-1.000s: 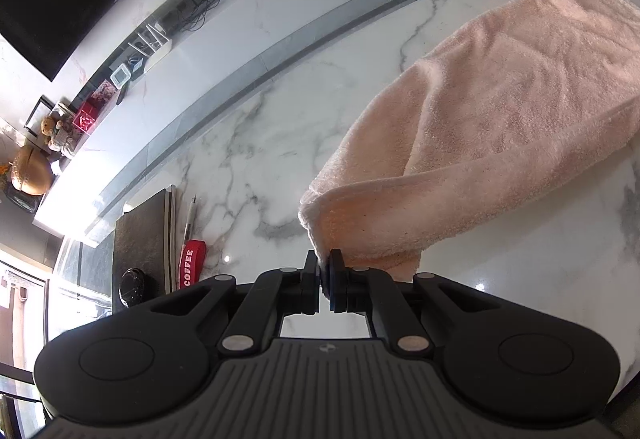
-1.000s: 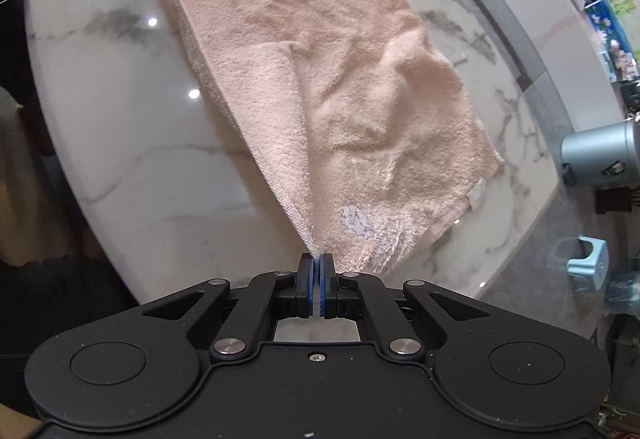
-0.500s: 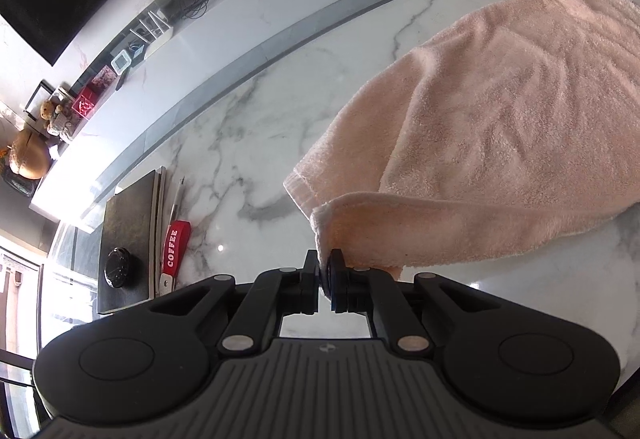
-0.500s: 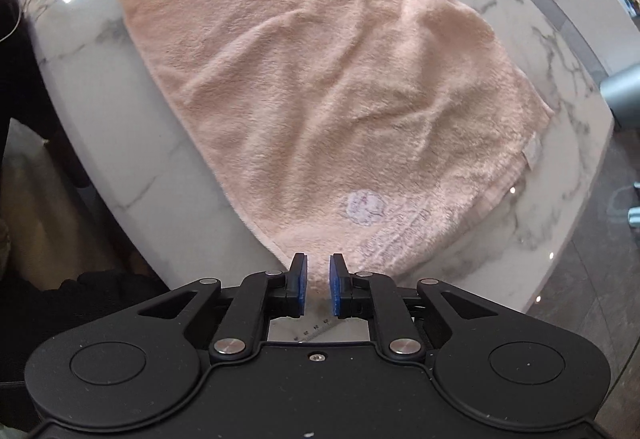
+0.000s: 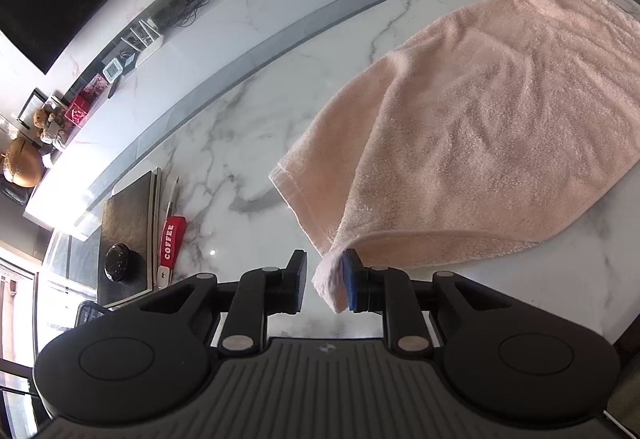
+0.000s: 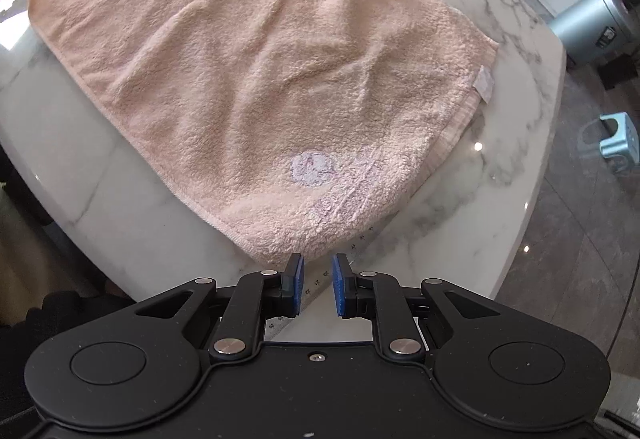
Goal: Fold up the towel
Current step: 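Lower the towel onto the table and open the left tool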
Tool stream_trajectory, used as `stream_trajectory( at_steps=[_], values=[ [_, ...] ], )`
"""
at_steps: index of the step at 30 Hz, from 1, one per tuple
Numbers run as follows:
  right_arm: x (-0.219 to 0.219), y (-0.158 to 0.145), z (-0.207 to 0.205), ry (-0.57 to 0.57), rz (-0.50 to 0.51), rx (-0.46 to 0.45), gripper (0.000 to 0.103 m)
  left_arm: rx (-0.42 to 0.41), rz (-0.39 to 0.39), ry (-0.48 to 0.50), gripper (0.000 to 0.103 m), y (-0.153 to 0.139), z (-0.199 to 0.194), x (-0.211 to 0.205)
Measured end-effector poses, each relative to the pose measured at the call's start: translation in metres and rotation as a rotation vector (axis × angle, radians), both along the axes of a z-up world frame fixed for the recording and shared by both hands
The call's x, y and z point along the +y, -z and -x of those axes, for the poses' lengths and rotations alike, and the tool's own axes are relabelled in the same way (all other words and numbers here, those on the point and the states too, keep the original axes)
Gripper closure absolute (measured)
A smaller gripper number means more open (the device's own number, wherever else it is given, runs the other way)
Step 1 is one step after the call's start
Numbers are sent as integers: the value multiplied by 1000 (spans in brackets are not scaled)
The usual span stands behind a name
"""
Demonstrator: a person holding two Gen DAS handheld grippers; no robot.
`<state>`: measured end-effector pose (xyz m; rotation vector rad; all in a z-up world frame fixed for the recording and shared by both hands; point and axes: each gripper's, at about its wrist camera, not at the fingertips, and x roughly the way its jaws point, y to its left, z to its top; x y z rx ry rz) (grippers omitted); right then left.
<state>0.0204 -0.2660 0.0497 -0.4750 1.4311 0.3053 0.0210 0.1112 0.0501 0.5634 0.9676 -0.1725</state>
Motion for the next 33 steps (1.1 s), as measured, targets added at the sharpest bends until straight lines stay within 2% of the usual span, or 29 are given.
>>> stream_trajectory(
  at_steps=[6, 17, 18, 20, 28, 31, 33],
  values=[
    [-8, 7, 7, 104, -72, 8, 88, -13, 10, 15, 84, -7, 5, -9],
    [-19, 21, 21, 283, -197, 24, 86, 73, 71, 94, 84, 50, -7, -65],
    [-14, 23, 21, 274, -190, 25, 84, 78, 74, 99, 84, 54, -7, -69],
    [-5, 28, 22, 249, -164, 16, 72, 89, 81, 108, 84, 62, -8, -76],
    [8, 30, 23, 318, -99, -109, 71, 113, 106, 95, 84, 76, -9, -74],
    [13, 29, 19, 308, -57, -135, 90, 116, 101, 95, 84, 78, -10, -73],
    [19, 26, 18, 268, -23, -146, 95, 120, 102, 94, 84, 78, -11, -73]
  ],
)
